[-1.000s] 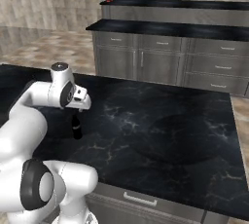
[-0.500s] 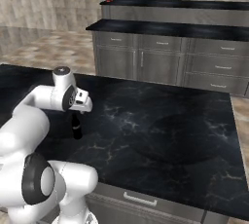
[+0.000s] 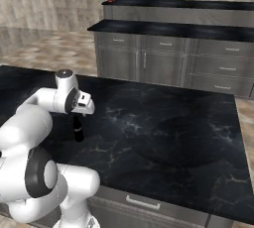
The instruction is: Move the drinks to the dining counter.
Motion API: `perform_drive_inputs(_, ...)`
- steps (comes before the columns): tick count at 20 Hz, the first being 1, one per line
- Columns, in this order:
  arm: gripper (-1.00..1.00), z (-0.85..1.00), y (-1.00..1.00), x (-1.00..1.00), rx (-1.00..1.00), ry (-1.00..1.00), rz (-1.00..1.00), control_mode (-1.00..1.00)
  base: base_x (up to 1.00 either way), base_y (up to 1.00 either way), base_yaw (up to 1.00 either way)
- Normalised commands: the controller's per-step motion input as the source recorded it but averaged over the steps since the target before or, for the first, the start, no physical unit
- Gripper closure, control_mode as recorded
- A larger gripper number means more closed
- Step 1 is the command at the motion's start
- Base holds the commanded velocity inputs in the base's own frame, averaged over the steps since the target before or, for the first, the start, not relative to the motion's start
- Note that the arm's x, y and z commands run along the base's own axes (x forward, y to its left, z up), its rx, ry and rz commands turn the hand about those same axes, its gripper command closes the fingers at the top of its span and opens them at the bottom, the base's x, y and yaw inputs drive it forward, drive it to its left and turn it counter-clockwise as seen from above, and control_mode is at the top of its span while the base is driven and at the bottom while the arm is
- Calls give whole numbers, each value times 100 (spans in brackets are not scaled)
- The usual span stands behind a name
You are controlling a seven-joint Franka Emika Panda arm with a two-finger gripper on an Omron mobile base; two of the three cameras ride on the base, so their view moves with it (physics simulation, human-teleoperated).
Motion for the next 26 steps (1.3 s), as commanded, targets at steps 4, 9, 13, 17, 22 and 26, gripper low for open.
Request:
perform_drive_inputs(4,-100,-1,9,0,0,0,0,-100,0,0,0)
perform_drive_inputs(9,-100,-2,5,0,0,0,0,-100,0,0,0)
perform_drive_inputs(13,-100,-8,0,0,0,0,0,-100,0,0,0)
perform_drive_inputs(17,-100,-11,0,0,0,0,0,-100,0,0,0)
perform_drive_inputs(22,-100,-14,0,0,0,0,0,-100,0,0,0)
perform_drive_inputs(26,-100,-14,0,0,0,0,0,-100,0,0,0)
